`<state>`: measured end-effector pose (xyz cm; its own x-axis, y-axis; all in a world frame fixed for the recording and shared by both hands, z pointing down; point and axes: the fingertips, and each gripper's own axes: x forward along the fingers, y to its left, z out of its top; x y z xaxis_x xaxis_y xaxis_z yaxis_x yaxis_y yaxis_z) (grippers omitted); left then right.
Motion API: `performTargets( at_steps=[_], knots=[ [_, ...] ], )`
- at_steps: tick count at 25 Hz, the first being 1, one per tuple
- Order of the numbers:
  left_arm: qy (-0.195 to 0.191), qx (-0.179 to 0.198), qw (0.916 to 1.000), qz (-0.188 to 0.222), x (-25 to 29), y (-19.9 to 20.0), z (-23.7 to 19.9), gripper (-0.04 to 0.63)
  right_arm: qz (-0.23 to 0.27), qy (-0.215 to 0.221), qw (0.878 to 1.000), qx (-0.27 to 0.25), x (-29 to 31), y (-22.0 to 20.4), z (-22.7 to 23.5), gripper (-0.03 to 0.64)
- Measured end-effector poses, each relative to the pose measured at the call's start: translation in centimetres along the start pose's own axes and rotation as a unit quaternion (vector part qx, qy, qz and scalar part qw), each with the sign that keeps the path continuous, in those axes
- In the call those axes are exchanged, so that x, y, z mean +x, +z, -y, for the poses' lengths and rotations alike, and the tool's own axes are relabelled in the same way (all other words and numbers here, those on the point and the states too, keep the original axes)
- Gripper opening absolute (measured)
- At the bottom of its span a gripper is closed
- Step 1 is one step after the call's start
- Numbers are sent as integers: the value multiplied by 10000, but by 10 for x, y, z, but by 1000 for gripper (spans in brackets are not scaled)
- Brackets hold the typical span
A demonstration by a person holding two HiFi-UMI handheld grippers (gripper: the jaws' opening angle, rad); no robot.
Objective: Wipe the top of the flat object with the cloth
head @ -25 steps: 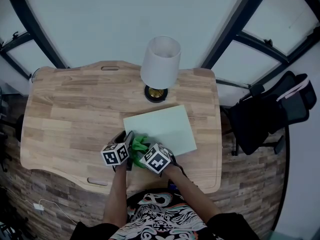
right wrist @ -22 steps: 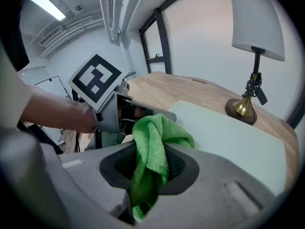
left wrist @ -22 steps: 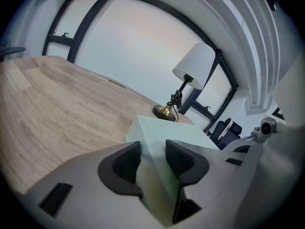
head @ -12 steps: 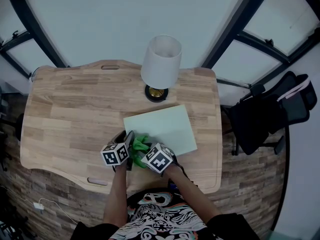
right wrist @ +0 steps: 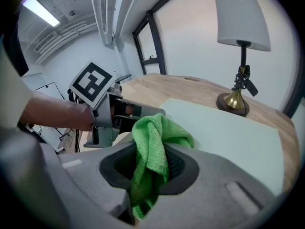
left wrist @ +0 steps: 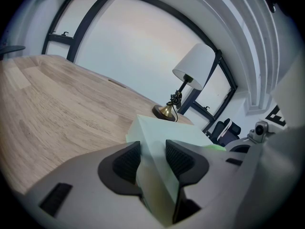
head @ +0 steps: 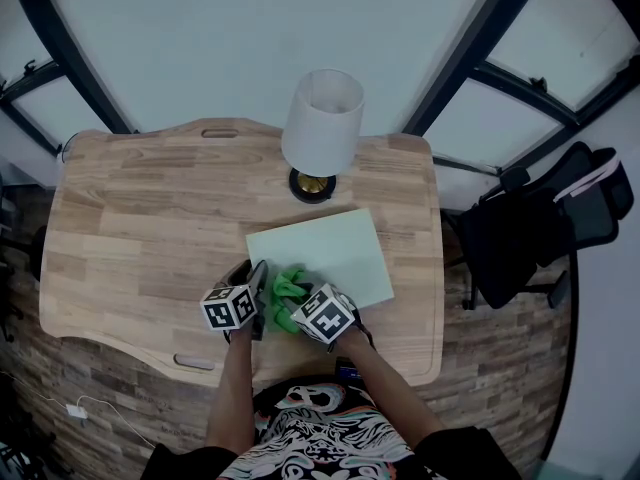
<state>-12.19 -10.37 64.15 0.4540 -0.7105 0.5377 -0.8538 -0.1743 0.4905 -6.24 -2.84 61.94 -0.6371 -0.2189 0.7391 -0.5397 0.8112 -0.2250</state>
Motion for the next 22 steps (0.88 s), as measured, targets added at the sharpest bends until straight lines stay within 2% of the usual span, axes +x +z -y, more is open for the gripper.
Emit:
performTargets(
  at_steps=[22],
  knots=[
    [18,-6,10000,31,0,1,1,166,344,-448,9954,775,-35,-22,53,87]
  ],
)
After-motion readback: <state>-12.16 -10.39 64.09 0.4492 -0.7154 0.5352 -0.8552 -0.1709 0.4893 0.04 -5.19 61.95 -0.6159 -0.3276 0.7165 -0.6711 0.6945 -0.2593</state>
